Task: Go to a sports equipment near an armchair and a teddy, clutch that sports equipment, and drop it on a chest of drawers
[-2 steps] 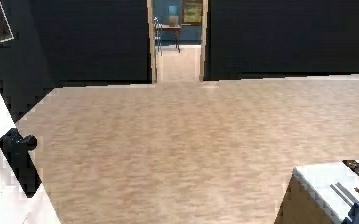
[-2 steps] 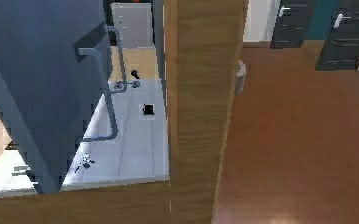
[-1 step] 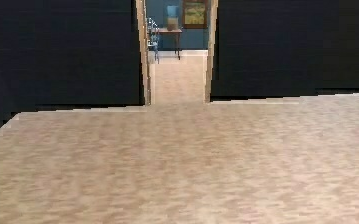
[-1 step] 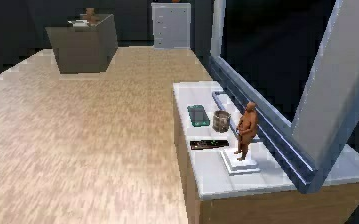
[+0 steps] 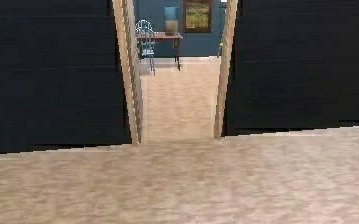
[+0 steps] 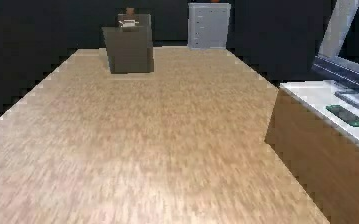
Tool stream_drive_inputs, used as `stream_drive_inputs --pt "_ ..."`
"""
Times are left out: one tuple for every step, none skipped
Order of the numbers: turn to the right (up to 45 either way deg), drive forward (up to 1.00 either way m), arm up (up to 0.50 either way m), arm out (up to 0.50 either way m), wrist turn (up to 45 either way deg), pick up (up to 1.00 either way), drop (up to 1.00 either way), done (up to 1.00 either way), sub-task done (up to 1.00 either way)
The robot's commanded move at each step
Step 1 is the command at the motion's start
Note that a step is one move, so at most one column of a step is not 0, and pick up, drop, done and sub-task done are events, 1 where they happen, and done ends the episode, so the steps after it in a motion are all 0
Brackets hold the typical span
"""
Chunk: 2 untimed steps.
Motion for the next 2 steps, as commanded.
stream_drive_inputs --pt "0.0 1.0 0.0 0.0 0.0 0.0 0.0 0.0 0.0" --pt "0.0 1.0 0.0 0.0 0.0 0.0 0.0 0.0 0.0"
